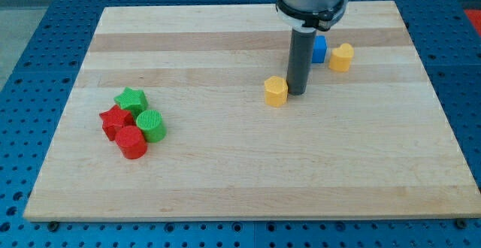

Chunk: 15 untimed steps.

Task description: Slide the yellow hexagon slightly down

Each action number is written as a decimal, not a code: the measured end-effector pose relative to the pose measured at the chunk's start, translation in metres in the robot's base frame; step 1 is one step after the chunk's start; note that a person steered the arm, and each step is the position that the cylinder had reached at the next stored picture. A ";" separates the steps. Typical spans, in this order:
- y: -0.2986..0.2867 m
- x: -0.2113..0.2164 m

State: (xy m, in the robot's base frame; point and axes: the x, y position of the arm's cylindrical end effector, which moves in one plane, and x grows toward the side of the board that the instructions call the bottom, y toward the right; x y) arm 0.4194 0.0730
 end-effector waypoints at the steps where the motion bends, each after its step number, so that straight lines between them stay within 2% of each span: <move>1: 0.000 0.001; 3: 0.000 0.011; 5: -0.068 0.011; 7: -0.091 0.032; 8: -0.126 0.032; 10: -0.126 0.032; 12: -0.123 0.008; 15: -0.160 -0.048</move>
State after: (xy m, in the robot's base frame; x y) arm 0.3716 -0.0865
